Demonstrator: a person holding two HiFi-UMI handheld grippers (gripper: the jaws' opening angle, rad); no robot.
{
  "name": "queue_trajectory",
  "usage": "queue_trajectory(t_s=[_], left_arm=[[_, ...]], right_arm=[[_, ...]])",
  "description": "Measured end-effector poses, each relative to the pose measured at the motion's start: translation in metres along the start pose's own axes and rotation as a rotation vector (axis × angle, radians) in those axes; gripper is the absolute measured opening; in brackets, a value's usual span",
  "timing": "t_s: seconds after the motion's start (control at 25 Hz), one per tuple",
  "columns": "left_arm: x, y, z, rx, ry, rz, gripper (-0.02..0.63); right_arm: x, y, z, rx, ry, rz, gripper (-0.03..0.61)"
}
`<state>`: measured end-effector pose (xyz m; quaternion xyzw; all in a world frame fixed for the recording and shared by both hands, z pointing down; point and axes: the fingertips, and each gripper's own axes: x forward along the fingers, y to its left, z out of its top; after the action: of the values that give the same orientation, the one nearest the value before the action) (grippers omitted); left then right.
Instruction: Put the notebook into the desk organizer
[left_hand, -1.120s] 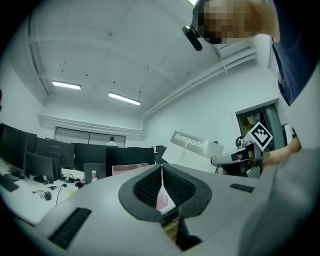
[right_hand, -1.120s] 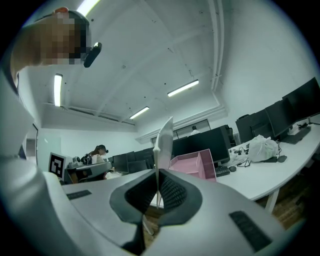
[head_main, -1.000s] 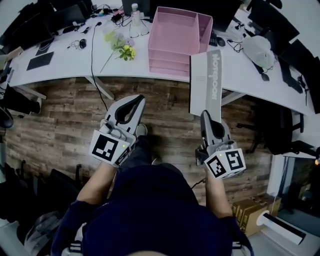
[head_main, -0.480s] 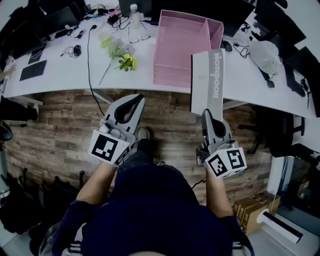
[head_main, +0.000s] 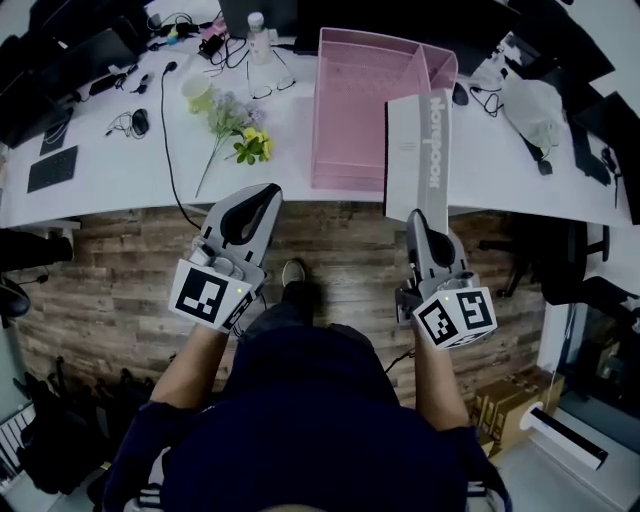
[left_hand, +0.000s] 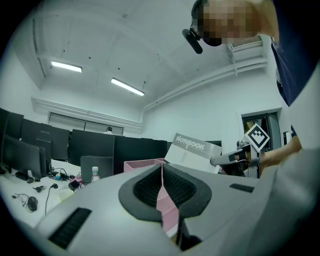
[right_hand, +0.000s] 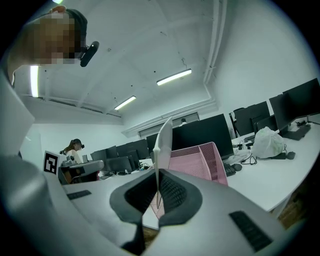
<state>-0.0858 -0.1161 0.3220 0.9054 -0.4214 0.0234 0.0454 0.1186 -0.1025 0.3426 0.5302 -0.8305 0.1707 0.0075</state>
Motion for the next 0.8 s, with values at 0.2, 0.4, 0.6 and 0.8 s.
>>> queue_trajectory(t_s=[0.2,0.4,0.6,0.8], left_arm=[[0.015,0.024,-0.002,-0.01,0.003,-0.024,0.034],[0.029,0.039,-0.003,-0.013,0.005,-0.043,0.034],[0.037,0.046,-0.003,-0.017,0.005,-0.058,0.034],[0.045,0.049,0.001,-0.011,0.002,-0.069,0.034]], right_arm=[[0.025,-0.005,0.001,0.0,0.012,-0.032,0.009],[0.041,-0.007,0.004,-0.002,0.016,-0.049,0.009],[0.051,-0.009,0.004,-0.005,0.022,-0.063,0.009],[0.059,-0.011,0.01,-0.021,0.015,-0.07,0.009]])
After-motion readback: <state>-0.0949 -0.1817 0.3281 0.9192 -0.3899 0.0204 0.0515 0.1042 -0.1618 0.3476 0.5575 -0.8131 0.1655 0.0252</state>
